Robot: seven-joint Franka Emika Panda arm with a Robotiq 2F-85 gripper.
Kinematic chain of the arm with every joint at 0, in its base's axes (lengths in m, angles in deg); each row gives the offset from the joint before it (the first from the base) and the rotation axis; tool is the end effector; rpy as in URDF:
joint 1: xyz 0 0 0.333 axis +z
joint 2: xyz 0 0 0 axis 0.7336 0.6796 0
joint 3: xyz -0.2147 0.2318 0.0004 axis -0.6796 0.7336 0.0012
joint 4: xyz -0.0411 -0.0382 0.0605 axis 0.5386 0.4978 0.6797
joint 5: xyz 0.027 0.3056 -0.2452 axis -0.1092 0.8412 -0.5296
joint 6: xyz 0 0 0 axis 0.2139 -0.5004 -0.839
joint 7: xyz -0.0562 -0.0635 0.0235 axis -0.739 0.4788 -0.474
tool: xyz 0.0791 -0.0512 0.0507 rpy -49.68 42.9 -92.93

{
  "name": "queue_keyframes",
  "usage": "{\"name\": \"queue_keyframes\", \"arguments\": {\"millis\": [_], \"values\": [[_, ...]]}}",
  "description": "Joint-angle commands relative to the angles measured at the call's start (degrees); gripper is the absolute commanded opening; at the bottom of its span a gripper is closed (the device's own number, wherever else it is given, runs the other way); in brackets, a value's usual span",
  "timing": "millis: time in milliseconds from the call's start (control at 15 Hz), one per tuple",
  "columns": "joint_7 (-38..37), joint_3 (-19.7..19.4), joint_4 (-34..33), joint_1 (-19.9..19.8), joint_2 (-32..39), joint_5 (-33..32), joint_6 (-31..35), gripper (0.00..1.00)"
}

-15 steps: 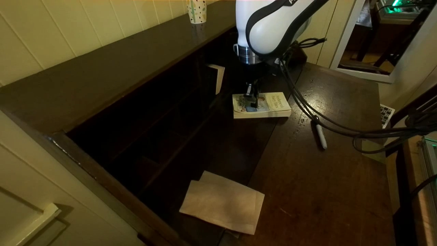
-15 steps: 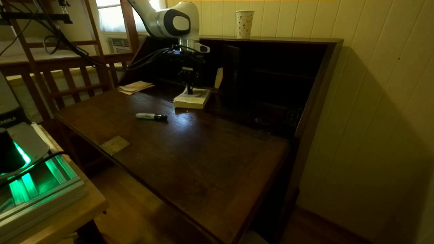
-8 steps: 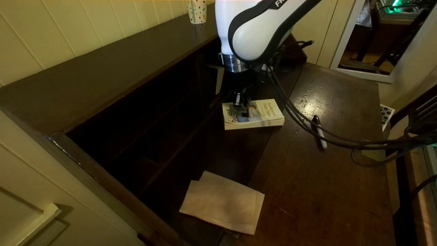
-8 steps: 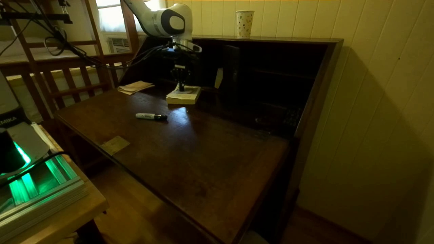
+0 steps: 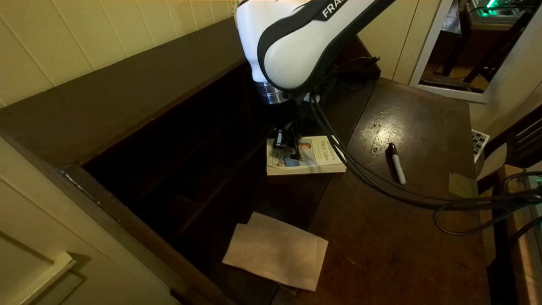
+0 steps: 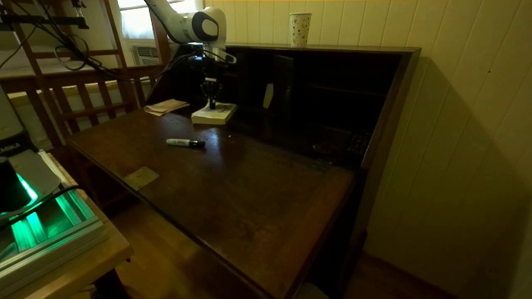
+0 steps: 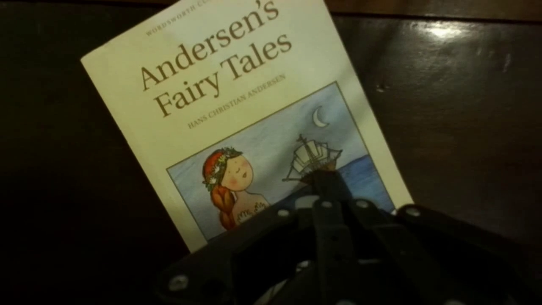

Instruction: Put the blue book on the shelf.

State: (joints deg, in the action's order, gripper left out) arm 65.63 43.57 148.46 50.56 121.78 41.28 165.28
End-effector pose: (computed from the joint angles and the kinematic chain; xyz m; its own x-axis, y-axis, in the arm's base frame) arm 0.6340 0.0421 0.2282 0.9786 0.0604 -0.1969 0.0719 -0.9961 0.0520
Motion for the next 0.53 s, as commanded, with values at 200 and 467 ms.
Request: {"name": "queue_keyframes", "arguments": {"millis": [200, 467], "values": [[-7.91, 0.23, -3.14, 3.53, 4.91, 0.7, -1.85, 0.0], [-10.6, 0.22, -4.04, 4.42, 5.32, 0.85, -2.18, 0.0]]}}
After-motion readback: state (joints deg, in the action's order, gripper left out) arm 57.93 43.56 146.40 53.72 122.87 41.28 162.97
